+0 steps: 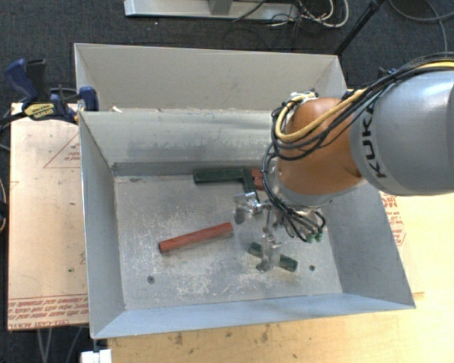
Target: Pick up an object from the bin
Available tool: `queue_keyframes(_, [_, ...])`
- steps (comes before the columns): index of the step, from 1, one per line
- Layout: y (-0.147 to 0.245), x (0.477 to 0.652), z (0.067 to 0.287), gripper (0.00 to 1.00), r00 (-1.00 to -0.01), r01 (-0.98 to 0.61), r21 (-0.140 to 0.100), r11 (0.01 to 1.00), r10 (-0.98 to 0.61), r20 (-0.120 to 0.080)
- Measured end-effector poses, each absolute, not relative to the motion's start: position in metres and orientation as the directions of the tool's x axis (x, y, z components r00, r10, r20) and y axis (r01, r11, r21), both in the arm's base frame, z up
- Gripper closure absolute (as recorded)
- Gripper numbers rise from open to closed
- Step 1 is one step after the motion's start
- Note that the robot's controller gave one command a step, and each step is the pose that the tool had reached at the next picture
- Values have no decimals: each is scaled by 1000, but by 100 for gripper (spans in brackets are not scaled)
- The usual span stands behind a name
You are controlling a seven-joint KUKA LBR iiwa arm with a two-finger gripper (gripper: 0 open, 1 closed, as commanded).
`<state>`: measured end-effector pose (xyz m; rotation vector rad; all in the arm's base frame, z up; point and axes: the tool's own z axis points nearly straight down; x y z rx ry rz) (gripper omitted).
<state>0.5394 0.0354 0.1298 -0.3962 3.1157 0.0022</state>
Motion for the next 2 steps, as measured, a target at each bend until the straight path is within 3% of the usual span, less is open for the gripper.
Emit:
queue_keyframes(1, [-34,539,70,100,-976,-218,0,976,-218,0])
queue_keyframes(2, [-34,539,70,100,-976,-219,0,976,-219,0])
